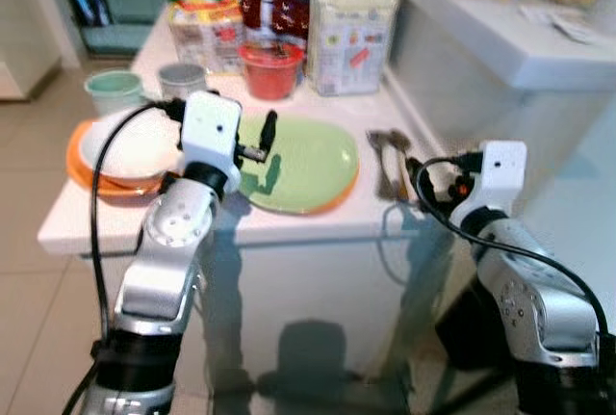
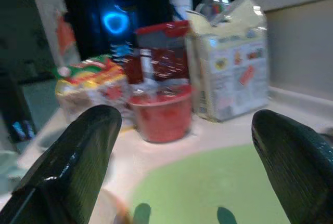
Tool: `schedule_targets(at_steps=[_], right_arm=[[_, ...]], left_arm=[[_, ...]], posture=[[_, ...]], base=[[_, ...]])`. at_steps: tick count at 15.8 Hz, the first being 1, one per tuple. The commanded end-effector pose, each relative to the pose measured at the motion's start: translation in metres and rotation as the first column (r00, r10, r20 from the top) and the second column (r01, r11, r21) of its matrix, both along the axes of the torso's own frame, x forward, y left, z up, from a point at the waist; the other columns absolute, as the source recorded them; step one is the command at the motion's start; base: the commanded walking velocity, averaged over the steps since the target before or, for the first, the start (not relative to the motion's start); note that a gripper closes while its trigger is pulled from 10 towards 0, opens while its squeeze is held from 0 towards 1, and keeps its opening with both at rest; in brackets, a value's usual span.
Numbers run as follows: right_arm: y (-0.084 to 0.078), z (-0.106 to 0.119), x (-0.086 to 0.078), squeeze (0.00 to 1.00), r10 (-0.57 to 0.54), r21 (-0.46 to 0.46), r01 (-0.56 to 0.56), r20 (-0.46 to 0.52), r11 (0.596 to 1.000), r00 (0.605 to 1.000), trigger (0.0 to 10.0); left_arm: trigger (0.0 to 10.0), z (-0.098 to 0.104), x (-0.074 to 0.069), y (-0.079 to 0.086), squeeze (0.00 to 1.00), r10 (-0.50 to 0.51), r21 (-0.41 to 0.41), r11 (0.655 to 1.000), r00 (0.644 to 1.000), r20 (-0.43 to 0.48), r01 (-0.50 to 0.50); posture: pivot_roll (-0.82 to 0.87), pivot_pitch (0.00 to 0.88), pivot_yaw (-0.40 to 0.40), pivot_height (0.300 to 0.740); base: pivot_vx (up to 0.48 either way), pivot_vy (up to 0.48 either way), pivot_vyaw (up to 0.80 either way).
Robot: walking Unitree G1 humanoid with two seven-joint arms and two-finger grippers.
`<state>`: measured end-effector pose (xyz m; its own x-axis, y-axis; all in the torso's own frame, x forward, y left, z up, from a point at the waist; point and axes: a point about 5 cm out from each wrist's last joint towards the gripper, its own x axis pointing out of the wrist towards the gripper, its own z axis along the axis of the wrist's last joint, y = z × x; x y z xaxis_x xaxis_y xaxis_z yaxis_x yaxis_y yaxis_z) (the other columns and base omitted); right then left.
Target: Setting the table
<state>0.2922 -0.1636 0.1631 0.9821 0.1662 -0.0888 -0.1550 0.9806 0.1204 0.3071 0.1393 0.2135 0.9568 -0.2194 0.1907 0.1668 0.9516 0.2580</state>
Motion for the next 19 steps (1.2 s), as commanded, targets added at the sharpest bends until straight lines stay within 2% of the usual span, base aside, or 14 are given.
schedule_targets(at_steps=[1,3,6,8,12,14,16,17,18,19], right_arm=[[0.007,0.001,-0.003,0.0,0.053,0.019,-0.053,-0.004,0.998,0.999,10.0],[0.01,0.003,-0.009,0.0,0.087,0.024,-0.087,-0.006,0.996,0.996,10.0],[0.009,0.004,-0.01,0.0,0.081,0.025,-0.08,-0.003,0.996,0.997,10.0],[0.007,0.007,-0.011,0.0,0.071,0.026,-0.071,-0.001,0.997,0.997,10.0],[0.006,0.01,-0.009,0.0,0.064,0.024,-0.063,-0.015,0.998,0.998,10.0],[0.008,0.009,0.001,0.0,0.056,0.024,-0.055,-0.063,0.998,0.996,10.0],[0.012,0.01,0.013,0.0,0.062,0.067,-0.056,-0.088,0.996,0.994,10.0],[0.017,0.013,0.02,1.0,0.095,0.108,-0.084,-0.1,0.991,0.99,10.0],[0.019,0.014,0.023,1.0,0.117,0.124,-0.104,-0.104,0.987,0.988,10.0],[0.031,0.017,0.032,1.0,0.207,0.153,-0.187,-0.129,0.97,0.97,10.0]], left_arm=[[10.0,0.01,0.001,0.002,0.0,-0.008,0.008,1.0,1.0,0.02,0.008],[10.0,0.024,0.0,-0.007,0.0,-0.086,0.033,0.996,0.995,0.048,0.084],[10.0,0.027,-0.002,-0.015,0.0,-0.148,0.048,0.988,0.987,0.062,0.146],[10.0,0.025,-0.002,-0.021,0.0,-0.201,0.074,0.978,0.979,0.041,0.197],[10.0,0.021,0.005,-0.023,0.0,-0.207,0.075,0.976,0.978,-0.002,0.207],[10.0,0.019,0.005,-0.023,0.0,-0.209,0.083,0.974,0.978,-0.02,0.21],[10.0,0.01,0.001,-0.019,0.0,-0.213,0.102,0.97,0.975,-0.071,0.219],[10.0,0.003,-0.003,-0.017,0.0,-0.219,0.111,0.967,0.97,-0.102,0.23],[10.0,0.0,-0.005,-0.015,0.0,-0.22,0.106,0.967,0.968,-0.117,0.233],[10.0,-0.009,-0.012,-0.008,0.0,-0.231,0.113,0.961,0.957,-0.174,0.252]], posture=[[0.04,0.0,-0.065,0.74],[0.03,0.0,-0.046,0.74],[0.02,0.0,-0.037,0.74],[0.02,0.0,-0.037,0.74],[0.01,0.0,-0.028,0.74],[0.01,0.0,-0.028,0.74],[0.01,0.0,-0.034,0.74],[0.01,0.0,-0.041,0.74],[0.01,0.0,-0.041,0.74],[0.02,0.0,-0.049,0.74]], base=[[0.337,0.0,0.0],[0.0,0.0,0.0],[0.0,0.0,0.0],[0.0,0.0,0.0],[0.0,0.0,0.0],[0.0,0.0,0.0],[0.0,0.0,0.0],[0.0,0.0,0.0],[0.0,0.0,0.0],[0.0,0.0,0.0]])
